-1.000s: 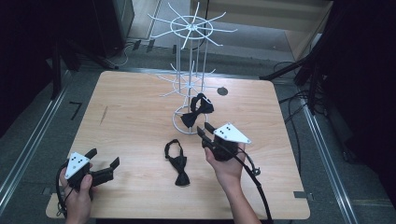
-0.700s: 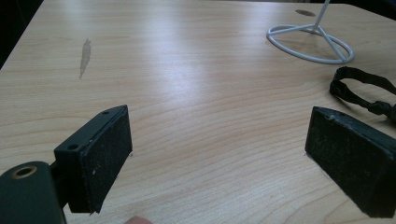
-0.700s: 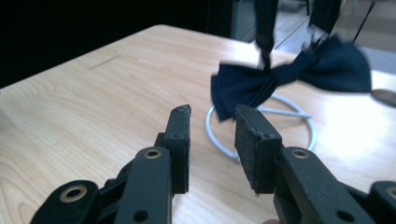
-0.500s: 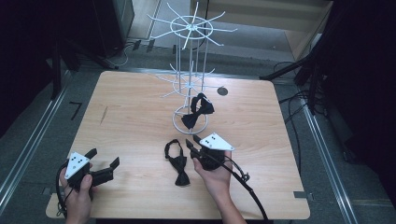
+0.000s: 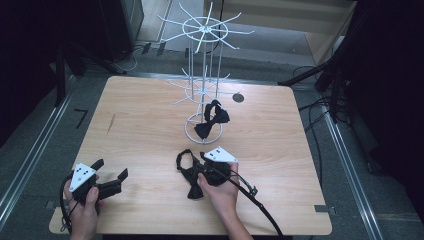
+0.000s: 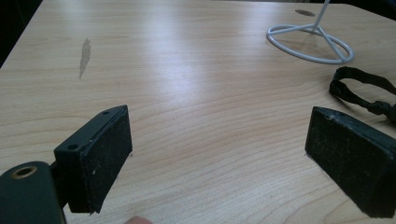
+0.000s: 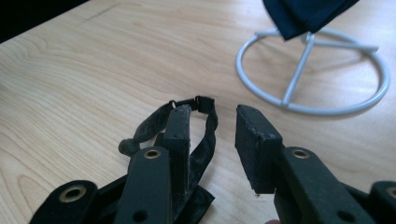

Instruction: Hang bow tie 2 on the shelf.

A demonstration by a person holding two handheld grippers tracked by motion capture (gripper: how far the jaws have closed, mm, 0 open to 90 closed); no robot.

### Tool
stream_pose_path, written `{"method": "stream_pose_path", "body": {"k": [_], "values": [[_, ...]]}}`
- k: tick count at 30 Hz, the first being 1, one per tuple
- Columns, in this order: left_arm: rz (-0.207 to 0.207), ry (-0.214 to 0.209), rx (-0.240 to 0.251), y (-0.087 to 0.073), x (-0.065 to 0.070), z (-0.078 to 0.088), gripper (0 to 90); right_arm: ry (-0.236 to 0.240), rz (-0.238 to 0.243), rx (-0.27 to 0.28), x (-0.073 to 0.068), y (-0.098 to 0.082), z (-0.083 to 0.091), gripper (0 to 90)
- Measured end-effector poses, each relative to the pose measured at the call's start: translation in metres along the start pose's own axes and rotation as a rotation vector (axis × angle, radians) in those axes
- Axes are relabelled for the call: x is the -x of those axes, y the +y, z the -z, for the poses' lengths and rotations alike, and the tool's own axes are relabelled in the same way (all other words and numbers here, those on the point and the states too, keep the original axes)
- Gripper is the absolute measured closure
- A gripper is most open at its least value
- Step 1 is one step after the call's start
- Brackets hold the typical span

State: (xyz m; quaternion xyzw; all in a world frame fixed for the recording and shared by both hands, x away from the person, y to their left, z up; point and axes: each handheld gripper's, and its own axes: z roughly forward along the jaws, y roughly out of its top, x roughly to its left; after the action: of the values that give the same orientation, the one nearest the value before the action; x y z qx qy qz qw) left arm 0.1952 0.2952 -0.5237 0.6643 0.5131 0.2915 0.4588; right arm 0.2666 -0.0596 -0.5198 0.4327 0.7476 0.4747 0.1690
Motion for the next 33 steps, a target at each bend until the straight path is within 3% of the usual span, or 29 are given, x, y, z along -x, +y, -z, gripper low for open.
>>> {"method": "stream_pose_path", "body": {"k": [4,9,16,27,33], "values": [[-0.001,0.000,-0.002,0.000,0.000,0.000,8.0,-0.010,-0.030,-0.049,0.001,-0.004,-0.008,68.1],[-0.001,-0.002,-0.004,0.000,0.000,0.000,8.0,-0.004,-0.053,-0.065,0.001,-0.005,-0.012,66.7],[0.002,-0.006,-0.007,0.000,0.000,0.000,8.0,-0.003,-0.044,-0.087,-0.003,-0.005,-0.017,64.9],[0.003,-0.004,-0.006,0.000,0.000,-0.001,8.0,-0.050,-0.043,-0.149,0.001,-0.010,-0.022,86.6],[0.004,-0.005,-0.008,0.000,0.000,0.000,8.1,-0.103,-0.039,-0.156,0.005,-0.011,-0.021,88.1]]}}
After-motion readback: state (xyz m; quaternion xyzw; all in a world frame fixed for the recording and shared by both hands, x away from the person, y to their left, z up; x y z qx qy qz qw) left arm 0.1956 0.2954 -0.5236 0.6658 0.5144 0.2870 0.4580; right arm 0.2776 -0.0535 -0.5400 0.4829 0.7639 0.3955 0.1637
